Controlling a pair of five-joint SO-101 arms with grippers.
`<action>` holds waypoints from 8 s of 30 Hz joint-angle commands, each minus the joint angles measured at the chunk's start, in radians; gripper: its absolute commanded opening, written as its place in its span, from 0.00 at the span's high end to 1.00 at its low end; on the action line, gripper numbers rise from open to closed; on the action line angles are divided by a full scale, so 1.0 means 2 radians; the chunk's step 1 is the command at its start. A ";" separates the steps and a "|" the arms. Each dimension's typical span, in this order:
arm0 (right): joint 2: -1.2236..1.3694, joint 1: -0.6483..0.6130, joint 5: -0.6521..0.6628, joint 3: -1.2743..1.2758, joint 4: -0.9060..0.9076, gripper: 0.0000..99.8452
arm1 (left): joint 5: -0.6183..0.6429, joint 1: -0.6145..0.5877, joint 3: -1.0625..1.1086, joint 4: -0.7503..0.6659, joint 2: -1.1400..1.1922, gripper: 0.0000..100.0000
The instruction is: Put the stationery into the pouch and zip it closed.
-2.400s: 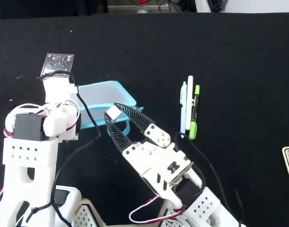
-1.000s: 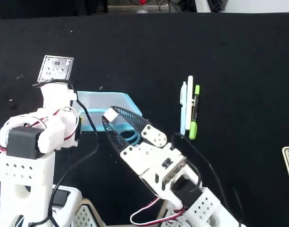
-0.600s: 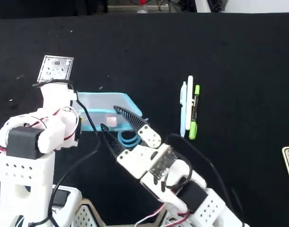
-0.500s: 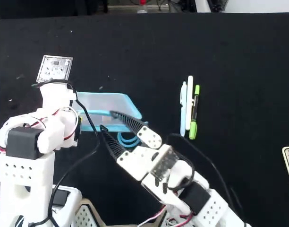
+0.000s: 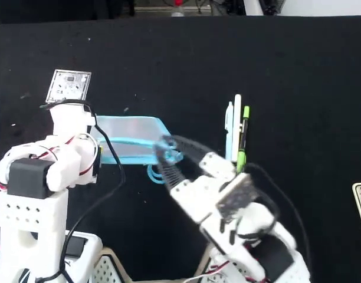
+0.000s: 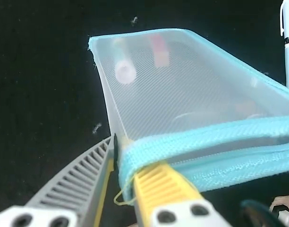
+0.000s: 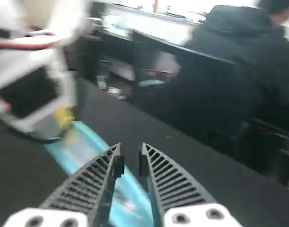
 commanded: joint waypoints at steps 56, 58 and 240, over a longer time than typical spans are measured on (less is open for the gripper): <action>1.066 0.350 -0.052 -0.692 0.186 0.95 | -0.005 0.007 0.003 -0.001 -0.013 0.97; 1.091 0.351 -0.052 -0.732 0.216 0.93 | -0.005 0.007 0.003 -0.001 -0.013 0.97; 0.060 -0.041 0.117 -0.148 0.100 0.90 | -0.005 0.007 0.004 0.000 -0.014 0.97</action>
